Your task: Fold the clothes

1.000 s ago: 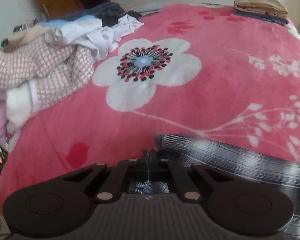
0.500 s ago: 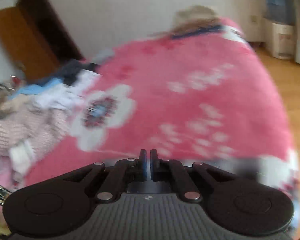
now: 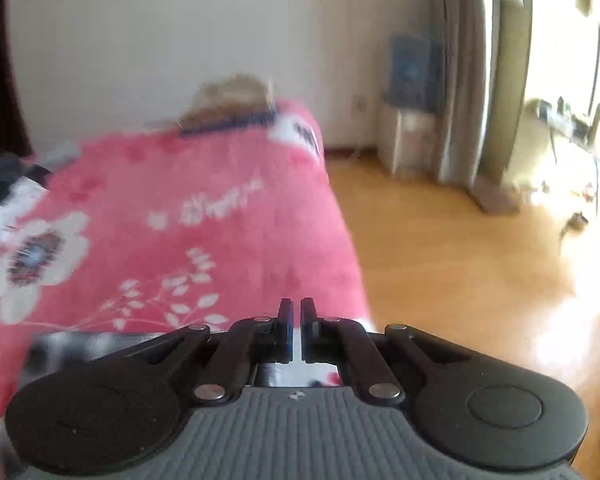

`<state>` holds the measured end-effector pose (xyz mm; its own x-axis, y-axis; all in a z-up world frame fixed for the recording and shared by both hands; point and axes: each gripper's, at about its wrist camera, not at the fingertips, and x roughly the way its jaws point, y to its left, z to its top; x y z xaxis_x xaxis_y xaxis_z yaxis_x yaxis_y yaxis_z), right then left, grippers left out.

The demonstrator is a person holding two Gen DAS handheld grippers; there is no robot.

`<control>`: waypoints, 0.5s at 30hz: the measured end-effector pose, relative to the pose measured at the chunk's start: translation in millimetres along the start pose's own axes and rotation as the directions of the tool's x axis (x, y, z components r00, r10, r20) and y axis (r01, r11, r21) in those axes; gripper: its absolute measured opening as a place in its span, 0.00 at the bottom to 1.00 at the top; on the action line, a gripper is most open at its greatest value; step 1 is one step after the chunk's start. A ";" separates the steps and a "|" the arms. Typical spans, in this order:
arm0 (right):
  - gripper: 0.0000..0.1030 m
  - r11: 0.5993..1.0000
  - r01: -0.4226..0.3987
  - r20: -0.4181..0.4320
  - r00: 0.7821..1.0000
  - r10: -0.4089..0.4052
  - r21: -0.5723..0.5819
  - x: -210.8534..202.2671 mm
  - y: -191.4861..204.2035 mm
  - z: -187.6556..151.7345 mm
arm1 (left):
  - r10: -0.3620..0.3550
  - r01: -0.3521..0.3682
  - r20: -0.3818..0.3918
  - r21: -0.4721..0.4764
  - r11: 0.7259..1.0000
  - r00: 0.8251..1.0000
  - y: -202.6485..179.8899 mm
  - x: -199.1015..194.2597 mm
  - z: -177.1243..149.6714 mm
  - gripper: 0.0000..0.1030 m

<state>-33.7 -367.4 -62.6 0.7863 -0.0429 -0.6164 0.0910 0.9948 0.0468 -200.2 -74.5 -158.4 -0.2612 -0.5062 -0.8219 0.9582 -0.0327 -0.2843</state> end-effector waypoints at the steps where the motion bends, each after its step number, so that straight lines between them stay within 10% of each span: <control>1: 0.04 1.000 -0.011 0.014 1.000 0.011 -0.008 -22.1 -10.1 1.8 | 0.003 -0.003 -0.002 -0.009 1.000 1.000 1.4 -0.4 0.5 0.97; 8: 0.05 0.971 -0.225 -0.204 0.958 0.204 -0.086 -122.4 -14.6 -42.2 | 0.030 -0.031 -0.017 -0.106 0.994 0.999 11.4 -5.2 2.4 0.95; 12: 0.05 0.894 -0.415 -0.423 0.850 0.314 -0.170 -134.3 31.2 -115.8 | 0.060 -0.064 -0.034 -0.115 0.991 0.998 7.5 -5.2 1.8 0.95; 15: 0.04 0.854 -0.463 -0.628 0.744 0.228 -0.238 -124.4 51.5 -178.5 | 0.080 -0.084 -0.049 -0.099 0.991 0.996 4.2 -6.4 -1.9 0.95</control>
<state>-235.9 -294.2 -123.8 0.2216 0.2535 -0.9416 -0.4317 0.8913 0.1384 -194.7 -69.7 -155.3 -0.1893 -0.4641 -0.8653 0.9604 0.0959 -0.2615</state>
